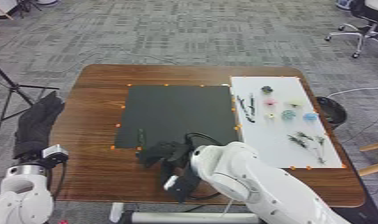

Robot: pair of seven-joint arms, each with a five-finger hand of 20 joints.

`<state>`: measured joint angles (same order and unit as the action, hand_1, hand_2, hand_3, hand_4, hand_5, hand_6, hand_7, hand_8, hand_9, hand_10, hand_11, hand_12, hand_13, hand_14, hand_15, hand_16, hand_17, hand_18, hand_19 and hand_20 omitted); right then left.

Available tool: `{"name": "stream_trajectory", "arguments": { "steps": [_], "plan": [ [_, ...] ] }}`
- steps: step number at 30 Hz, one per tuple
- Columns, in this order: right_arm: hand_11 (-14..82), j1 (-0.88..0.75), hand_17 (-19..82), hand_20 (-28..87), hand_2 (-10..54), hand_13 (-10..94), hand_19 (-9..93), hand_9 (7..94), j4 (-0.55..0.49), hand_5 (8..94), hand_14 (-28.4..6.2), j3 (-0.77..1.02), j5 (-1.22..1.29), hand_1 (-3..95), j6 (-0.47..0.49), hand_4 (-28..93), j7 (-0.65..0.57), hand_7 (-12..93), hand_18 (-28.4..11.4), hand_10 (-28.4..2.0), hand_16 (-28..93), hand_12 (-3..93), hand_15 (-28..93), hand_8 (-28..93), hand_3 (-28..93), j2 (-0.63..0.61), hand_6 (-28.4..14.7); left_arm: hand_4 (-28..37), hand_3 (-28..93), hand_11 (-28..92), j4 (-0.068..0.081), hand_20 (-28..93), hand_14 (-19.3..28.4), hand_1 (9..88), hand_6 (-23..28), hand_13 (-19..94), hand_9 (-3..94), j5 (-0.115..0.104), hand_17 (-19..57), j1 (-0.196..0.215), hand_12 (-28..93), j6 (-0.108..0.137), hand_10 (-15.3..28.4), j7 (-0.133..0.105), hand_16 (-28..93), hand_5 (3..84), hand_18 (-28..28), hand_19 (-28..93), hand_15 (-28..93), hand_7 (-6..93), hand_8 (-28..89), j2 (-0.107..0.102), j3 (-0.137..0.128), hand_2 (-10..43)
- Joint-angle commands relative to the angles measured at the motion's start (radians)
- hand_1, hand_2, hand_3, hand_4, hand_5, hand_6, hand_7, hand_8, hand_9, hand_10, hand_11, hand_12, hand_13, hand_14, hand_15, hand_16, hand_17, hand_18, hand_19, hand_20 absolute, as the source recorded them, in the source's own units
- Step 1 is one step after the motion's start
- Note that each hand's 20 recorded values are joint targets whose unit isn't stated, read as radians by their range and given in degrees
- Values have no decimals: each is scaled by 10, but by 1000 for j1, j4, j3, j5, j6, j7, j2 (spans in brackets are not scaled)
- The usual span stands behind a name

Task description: Arrange flowers

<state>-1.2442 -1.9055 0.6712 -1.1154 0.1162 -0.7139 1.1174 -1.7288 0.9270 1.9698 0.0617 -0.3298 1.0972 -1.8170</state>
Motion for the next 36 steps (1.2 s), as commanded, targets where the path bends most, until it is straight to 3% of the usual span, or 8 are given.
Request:
{"name": "stream_trajectory", "arguments": {
  "steps": [1, 19, 26, 36],
  "plan": [
    [46, 30, 518, 385, 111, 896, 910, 451, 64, 495, -82, 3, -12, 238, -29, -82, -1, 22, -203, -157, 299, 49, 432, -62, 506, 59, -101, -283, 741, 117, -7, 139, 137, 177, 14, 329, 376, 18, 13, 4, 100, -22, 118, 10, 27, 406, 101, 22, 93, 102, -73, 23, -13, 62],
    [46, 50, 519, 381, 111, 896, 912, 450, 118, 495, -81, 6, -40, 234, -29, -79, 2, 21, -202, -155, 301, 50, 432, -61, 511, 110, -99, -283, 739, 119, -7, 139, 136, 176, 13, 328, 373, 28, 12, 1, 103, -31, 118, 16, 26, 403, 101, 23, 92, 104, -73, 34, -21, 62],
    [46, 64, 518, 380, 112, 896, 913, 451, 89, 495, -81, -2, -9, 235, -14, -81, 8, 21, -202, -155, 301, 50, 433, -61, 511, 96, -99, -283, 739, 118, -7, 139, 136, 176, 13, 328, 372, 20, 12, 3, 104, -24, 117, 12, 27, 403, 102, 23, 93, 103, -73, 25, -15, 62],
    [45, 126, 516, 381, 112, 893, 912, 450, 146, 493, -80, -30, -64, 234, 21, -81, 50, 21, -200, -152, 300, 50, 434, -61, 512, 152, -98, -283, 737, 117, -7, 139, 136, 176, 13, 328, 372, 30, 11, 0, 105, -32, 117, 18, 27, 403, 102, 23, 92, 102, -72, 36, -22, 62]
  ]
}}
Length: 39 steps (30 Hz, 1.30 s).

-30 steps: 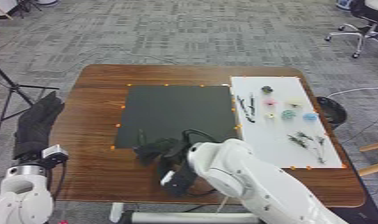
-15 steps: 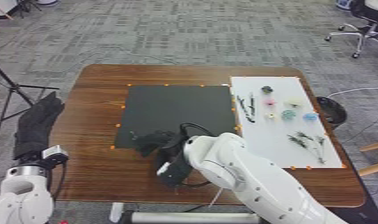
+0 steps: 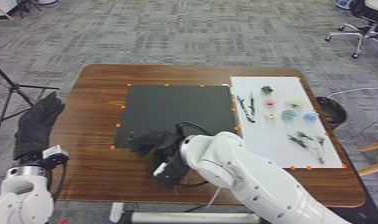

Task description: Arrange flowers

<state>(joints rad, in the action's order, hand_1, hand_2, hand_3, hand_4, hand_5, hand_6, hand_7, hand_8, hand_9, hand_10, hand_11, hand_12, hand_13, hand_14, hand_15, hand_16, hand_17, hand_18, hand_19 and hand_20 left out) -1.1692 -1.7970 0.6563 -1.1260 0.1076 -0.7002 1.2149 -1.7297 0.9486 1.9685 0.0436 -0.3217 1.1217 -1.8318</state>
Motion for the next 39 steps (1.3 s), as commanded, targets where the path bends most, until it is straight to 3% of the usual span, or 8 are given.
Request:
{"name": "stream_trajectory", "arguments": {
  "steps": [1, 10, 29, 34, 39],
  "plan": [
    [45, 56, 516, 382, 112, 893, 911, 448, 47, 492, -80, -17, -55, 234, 23, -82, 38, 20, -200, -150, 300, 50, 434, -62, 512, 59, -97, -283, 737, 117, -6, 139, 136, 176, 13, 328, 372, 11, 11, 0, 105, -17, 117, 11, 27, 403, 102, 24, 92, 102, -72, 15, -9, 62],
    [44, 70, 514, 384, 112, 891, 910, 442, 113, 486, -82, -4, -105, 233, 43, -83, 43, 19, -200, -145, 300, 49, 436, -61, 516, 93, -96, -283, 739, 117, -6, 139, 136, 176, 12, 327, 372, 29, 11, -6, 105, -32, 117, 22, 27, 403, 102, 23, 93, 104, -72, 35, -23, 61],
    [43, 123, 511, 388, 115, 885, 907, 432, 186, 474, -83, 13, -187, 233, 29, -86, 77, 18, -199, -142, 296, 48, 439, -61, 522, 123, -96, -283, 740, 116, -6, 140, 135, 175, 12, 327, 372, 36, 11, -8, 105, -39, 117, 26, 27, 402, 102, 24, 92, 103, -72, 43, -28, 61],
    [43, 111, 510, 389, 115, 885, 906, 431, 140, 474, -82, 29, -127, 233, 19, -87, 73, 19, -198, -140, 296, 48, 440, -61, 524, 90, -95, -283, 740, 116, -6, 139, 135, 175, 12, 326, 371, 40, 11, -10, 106, -42, 117, 29, 27, 401, 102, 24, 92, 102, -72, 47, -31, 60],
    [44, 58, 511, 389, 116, 885, 906, 436, 0, 479, -82, 65, -24, 235, -3, -88, 76, 22, -198, -142, 295, 48, 439, -60, 522, -33, -94, -283, 739, 116, -6, 139, 135, 175, 13, 326, 370, 34, 11, -7, 106, -36, 116, 25, 27, 402, 103, 24, 92, 101, -71, 40, -26, 61]
  ]
}}
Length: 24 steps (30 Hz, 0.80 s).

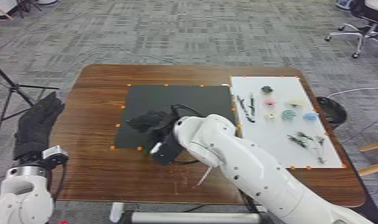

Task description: Arrange flowers

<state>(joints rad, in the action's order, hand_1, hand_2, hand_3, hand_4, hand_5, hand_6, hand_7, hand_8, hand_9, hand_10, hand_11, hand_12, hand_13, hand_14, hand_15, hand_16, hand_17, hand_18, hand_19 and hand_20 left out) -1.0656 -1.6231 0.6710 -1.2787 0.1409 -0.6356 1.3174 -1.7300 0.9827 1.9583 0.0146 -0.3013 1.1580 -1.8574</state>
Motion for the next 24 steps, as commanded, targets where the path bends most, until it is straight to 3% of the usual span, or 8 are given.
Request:
{"name": "stream_trajectory", "arguments": {
  "steps": [1, 5, 9, 24],
  "plan": [
    [45, -67, 511, 389, 117, 886, 906, 438, -206, 480, -81, 63, 139, 234, -46, -88, 10, 24, -198, -143, 294, 48, 439, -60, 521, -164, -93, -283, 739, 116, -6, 139, 135, 175, 13, 326, 370, -2, 11, 3, 106, -6, 116, 4, 27, 402, 103, 24, 92, 101, -71, 2, 0, 61],
    [46, -148, 511, 389, 118, 890, 907, 446, -293, 488, -81, 111, 167, 233, -109, -88, -5, 25, -201, -145, 293, 49, 438, -62, 520, -250, -93, -283, 738, 117, -6, 139, 135, 175, 13, 327, 370, -18, 11, 9, 106, 8, 117, -6, 27, 402, 103, 24, 92, 102, -71, -15, 12, 61],
    [47, -202, 515, 389, 119, 894, 910, 452, -317, 495, -80, 133, 172, 233, -116, -87, -26, 23, -201, -146, 294, 49, 438, -63, 517, -288, -94, -283, 738, 117, -6, 139, 135, 175, 13, 327, 370, -30, 12, 13, 106, 18, 117, -13, 28, 402, 102, 23, 93, 102, -71, -29, 21, 60],
    [47, -215, 518, 384, 121, 897, 912, 456, -320, 498, -80, 80, 198, 233, -99, -86, -62, 22, -199, -149, 297, 50, 436, -62, 515, -274, -95, -283, 736, 116, -6, 139, 135, 176, 13, 327, 368, -36, 10, 15, 106, 23, 116, -17, 28, 401, 103, 22, 93, 104, -72, -35, 25, 61]
  ]
}}
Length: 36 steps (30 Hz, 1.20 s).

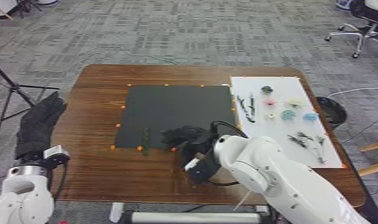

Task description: Arrange flowers

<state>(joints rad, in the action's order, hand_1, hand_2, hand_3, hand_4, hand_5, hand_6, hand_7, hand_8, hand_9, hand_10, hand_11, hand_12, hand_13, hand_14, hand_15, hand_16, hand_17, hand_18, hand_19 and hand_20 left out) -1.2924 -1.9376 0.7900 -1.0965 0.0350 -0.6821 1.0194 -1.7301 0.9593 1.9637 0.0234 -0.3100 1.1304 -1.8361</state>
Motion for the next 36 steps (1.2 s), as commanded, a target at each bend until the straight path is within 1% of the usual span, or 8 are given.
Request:
{"name": "stream_trajectory", "arguments": {
  "steps": [1, 13, 16, 23, 27, 31, 35, 36],
  "plan": [
    [47, 17, 518, 384, 121, 897, 912, 456, -4, 498, -80, -47, 13, 234, 6, -86, -15, 22, -199, -149, 298, 50, 436, -62, 514, 28, -95, -283, 737, 116, -6, 140, 135, 175, 12, 327, 368, -14, 9, 10, 106, 15, 116, -9, 28, 400, 104, 23, 93, 104, -72, -9, 5, 61],
    [47, 78, 518, 383, 121, 896, 912, 456, 69, 498, -80, -96, -7, 233, 27, -85, -9, 22, -199, -148, 298, 50, 436, -62, 514, 118, -95, -283, 735, 114, -6, 139, 135, 175, 12, 324, 366, -9, 7, 8, 108, 11, 116, -6, 29, 398, 106, 25, 91, 102, -71, -3, 1, 61],
    [47, 83, 518, 382, 122, 896, 912, 455, 81, 498, -80, -101, -14, 234, 30, -86, -8, 22, -199, -149, 299, 50, 436, -62, 513, 131, -95, -283, 736, 115, -6, 139, 135, 175, 13, 325, 366, -3, 7, 6, 108, 6, 116, -3, 29, 398, 105, 25, 91, 104, -71, 3, -3, 61],
    [47, 105, 517, 383, 122, 895, 913, 456, 115, 497, -80, -111, -23, 233, 43, -84, -4, 22, -200, -149, 300, 50, 437, -62, 515, 160, -96, -283, 735, 116, -6, 139, 135, 175, 13, 324, 366, 2, 7, 5, 108, 2, 115, 1, 29, 397, 106, 24, 91, 102, -71, 9, -7, 61],
    [47, 122, 518, 382, 122, 895, 913, 455, 138, 497, -80, -119, -36, 233, 42, -86, 5, 22, -200, -148, 299, 50, 436, -62, 516, 180, -96, -283, 735, 116, -6, 139, 135, 176, 13, 323, 366, 11, 7, 2, 108, -6, 116, 6, 30, 397, 106, 24, 91, 102, -70, 19, -13, 61],
    [47, 129, 517, 381, 122, 895, 913, 454, 156, 497, -80, -115, -49, 232, 49, -86, 9, 22, -200, -148, 298, 50, 437, -62, 517, 195, -96, -283, 735, 116, -6, 139, 135, 176, 13, 323, 366, 11, 7, 2, 107, -6, 116, 6, 29, 398, 106, 24, 90, 102, -71, 19, -13, 61],
    [47, 126, 516, 382, 123, 894, 913, 454, 141, 497, -80, -100, -49, 232, 38, -86, 14, 23, -200, -147, 299, 50, 438, -62, 517, 179, -95, -283, 735, 117, -6, 139, 134, 176, 13, 322, 366, 11, 7, 2, 108, -5, 116, 6, 29, 397, 105, 24, 90, 102, -71, 18, -13, 62],
    [47, 125, 517, 382, 123, 893, 912, 454, 132, 497, -80, -95, -44, 233, 28, -86, 16, 23, -200, -147, 298, 50, 437, -62, 517, 172, -95, -283, 735, 117, -6, 139, 134, 176, 12, 322, 366, 8, 8, 3, 108, -3, 116, 4, 30, 397, 106, 24, 90, 102, -71, 14, -10, 62]
  ]
}}
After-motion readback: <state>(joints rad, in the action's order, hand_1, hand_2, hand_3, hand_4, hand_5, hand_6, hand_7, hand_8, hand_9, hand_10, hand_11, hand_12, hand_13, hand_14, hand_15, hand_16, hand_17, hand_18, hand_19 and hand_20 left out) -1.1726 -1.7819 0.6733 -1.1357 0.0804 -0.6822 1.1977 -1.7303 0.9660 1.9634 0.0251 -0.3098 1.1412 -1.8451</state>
